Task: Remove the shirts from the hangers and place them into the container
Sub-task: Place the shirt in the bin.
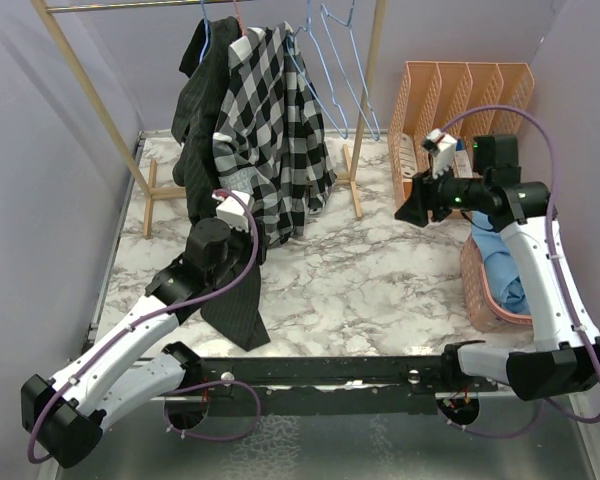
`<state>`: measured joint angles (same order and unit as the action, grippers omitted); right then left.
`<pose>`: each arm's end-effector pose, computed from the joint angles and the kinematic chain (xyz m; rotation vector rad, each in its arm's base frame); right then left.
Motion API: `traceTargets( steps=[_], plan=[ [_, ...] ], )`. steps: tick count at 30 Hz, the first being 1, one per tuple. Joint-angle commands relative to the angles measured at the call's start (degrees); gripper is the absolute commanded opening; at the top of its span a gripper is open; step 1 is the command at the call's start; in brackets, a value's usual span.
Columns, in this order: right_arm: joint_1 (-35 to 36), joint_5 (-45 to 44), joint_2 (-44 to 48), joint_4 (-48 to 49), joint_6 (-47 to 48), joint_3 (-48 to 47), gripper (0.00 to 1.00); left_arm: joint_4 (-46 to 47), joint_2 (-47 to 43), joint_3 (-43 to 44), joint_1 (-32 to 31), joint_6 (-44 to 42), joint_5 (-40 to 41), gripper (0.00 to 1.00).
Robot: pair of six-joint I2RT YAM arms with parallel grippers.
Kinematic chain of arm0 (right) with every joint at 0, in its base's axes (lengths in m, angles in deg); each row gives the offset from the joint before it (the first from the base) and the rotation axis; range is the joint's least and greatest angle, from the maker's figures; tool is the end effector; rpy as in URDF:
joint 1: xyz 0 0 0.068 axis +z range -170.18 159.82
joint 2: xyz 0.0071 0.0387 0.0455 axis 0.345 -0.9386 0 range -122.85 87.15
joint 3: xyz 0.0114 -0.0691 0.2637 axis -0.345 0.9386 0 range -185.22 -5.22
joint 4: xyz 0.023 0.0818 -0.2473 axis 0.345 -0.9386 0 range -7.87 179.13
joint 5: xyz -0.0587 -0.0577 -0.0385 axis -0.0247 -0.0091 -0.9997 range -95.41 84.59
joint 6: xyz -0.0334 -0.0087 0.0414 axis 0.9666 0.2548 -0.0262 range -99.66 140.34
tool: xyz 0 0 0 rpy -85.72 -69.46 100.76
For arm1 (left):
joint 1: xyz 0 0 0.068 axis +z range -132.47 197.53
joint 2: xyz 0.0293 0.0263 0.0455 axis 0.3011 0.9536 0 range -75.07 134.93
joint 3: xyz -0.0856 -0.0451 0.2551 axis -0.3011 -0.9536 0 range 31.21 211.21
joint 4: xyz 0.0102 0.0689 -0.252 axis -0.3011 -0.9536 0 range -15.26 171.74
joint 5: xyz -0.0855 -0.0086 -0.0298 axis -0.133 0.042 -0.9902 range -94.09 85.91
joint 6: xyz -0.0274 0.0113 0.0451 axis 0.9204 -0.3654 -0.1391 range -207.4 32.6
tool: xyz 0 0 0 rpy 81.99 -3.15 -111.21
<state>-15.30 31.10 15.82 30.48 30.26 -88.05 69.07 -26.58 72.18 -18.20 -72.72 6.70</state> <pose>0.2307 0.0410 0.3961 -0.5861 2.2228 0.7120 0.1647 -0.1103 0.3010 0.2279 1.9247 -0.4093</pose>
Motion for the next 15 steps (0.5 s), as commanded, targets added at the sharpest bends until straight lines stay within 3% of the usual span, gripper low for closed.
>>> traceTargets(
  steps=[1, 15],
  plan=[
    [9.6, -5.5, 1.3, 2.0, 1.4, 1.1, 0.51, 3.4, -0.5, -0.4, 0.2, -0.5, -2.5, 0.63],
    [27.3, -9.9, -2.0, -0.5, 6.4, 6.9, 0.54, 6.2, -8.5, -3.2, 0.2, -1.8, 4.7, 0.62]
  ],
)
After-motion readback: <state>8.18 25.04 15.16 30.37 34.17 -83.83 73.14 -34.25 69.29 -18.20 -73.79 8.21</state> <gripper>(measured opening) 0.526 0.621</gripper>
